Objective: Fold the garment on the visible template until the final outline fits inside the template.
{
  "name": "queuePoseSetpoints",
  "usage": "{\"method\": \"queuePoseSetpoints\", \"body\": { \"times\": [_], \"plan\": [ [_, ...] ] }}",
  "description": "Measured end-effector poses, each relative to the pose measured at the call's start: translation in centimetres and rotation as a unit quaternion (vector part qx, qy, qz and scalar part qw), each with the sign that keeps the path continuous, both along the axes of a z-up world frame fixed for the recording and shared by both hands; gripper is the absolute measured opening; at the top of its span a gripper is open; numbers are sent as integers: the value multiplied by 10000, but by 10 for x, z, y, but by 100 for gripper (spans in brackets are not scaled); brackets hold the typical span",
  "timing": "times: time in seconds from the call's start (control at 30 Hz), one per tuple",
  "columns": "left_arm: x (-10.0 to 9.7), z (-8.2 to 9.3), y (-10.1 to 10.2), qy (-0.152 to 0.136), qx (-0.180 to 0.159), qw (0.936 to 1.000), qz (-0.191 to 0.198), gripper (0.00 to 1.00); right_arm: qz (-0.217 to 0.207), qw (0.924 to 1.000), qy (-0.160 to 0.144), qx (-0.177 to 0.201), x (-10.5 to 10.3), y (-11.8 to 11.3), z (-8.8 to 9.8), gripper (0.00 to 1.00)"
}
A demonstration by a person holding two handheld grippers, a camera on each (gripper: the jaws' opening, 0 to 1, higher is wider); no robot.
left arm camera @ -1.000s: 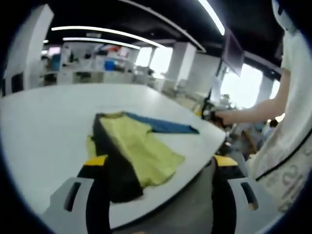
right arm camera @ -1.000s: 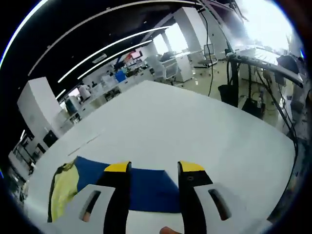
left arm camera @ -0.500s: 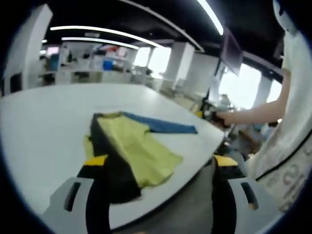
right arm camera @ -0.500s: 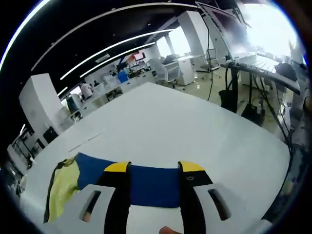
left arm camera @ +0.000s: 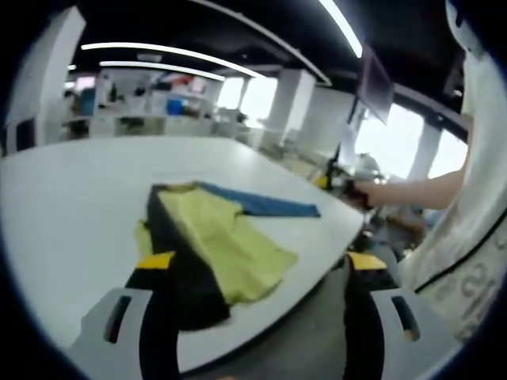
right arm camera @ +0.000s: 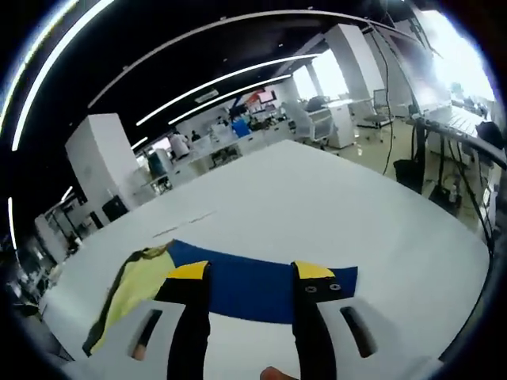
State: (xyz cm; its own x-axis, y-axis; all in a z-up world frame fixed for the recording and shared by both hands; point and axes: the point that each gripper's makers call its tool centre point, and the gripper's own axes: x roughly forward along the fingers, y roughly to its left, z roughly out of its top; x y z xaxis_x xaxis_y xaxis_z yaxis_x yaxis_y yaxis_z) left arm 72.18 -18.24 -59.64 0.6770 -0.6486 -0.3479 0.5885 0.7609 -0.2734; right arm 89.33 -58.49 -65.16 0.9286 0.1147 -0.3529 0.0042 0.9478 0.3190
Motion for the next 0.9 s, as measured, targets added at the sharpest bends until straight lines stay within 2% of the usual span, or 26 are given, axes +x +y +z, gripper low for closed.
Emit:
{"method": "queuePoseSetpoints", "body": {
  "times": [0.17,0.33,0.53,0.63,0.7,0.77,0.87,0.9],
  "plan": [
    [1,-1,-3,-8,-15,10000,-52,82,408,9988,-218,-154,-3,17,13,43],
    [1,-1,-5,-23,-22,9999,-96,82,966,9938,-359,-406,-12,45,25,52],
    [0,-3,-5,9,-47,9999,-125,81,1577,9854,-473,-440,-31,85,39,69],
    [0,-4,-5,22,-46,9999,-134,81,2075,9758,-539,-438,-47,119,48,83],
    [0,-5,-5,25,-52,9999,-136,81,2238,9721,-516,-467,-54,130,49,92],
    [1,-5,-5,26,-62,9999,-144,81,2680,9599,-409,-714,-62,144,43,96],
    [1,-6,-5,37,-43,9999,-159,81,3043,9482,-311,-854,-70,155,36,100],
    [1,-7,-5,43,-43,9999,-161,81,3078,9470,-322,-856,-70,156,35,100]
  ]
}}
